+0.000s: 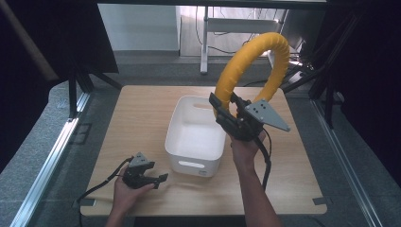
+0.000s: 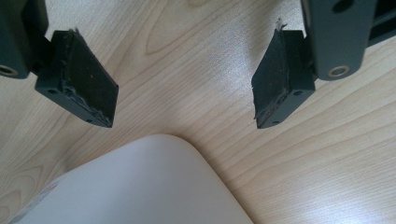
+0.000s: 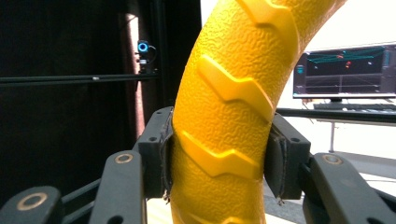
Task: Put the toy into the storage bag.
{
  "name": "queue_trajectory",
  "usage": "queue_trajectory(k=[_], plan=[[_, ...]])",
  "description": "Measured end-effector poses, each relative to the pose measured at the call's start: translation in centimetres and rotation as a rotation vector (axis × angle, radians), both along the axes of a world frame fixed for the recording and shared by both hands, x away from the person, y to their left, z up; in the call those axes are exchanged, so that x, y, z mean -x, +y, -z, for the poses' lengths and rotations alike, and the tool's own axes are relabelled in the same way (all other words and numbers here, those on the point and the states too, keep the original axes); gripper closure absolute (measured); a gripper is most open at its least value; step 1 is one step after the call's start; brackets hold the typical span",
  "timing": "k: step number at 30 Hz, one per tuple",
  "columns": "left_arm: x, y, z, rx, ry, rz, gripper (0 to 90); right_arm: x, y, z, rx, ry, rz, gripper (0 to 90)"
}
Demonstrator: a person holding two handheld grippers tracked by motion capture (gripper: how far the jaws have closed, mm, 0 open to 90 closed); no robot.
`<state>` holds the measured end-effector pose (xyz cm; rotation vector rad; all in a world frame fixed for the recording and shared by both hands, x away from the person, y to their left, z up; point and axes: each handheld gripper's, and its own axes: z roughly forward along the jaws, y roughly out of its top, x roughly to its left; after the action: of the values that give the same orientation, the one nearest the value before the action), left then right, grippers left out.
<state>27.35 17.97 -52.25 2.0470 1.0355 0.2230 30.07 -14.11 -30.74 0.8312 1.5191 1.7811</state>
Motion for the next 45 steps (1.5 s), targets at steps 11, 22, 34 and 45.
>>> queue_trajectory(k=[11,22,34,45], plan=[[0.0,0.0,0.1,0.001,0.000,0.004,22.8,0.5,4.2,-0.6,-0.001,-0.023,-0.078,50.0],[0.0,0.0,0.1,-0.004,0.002,0.000,22.8,0.0,7.2,0.7,-0.008,0.019,-0.140,49.9],[-0.1,-0.1,0.2,-0.005,0.005,0.004,22.7,-0.2,8.2,1.7,-0.017,0.048,-0.146,49.9],[-0.1,-0.1,0.2,-0.006,0.005,0.005,22.7,-0.4,8.7,2.7,-0.034,0.077,-0.159,49.9]])
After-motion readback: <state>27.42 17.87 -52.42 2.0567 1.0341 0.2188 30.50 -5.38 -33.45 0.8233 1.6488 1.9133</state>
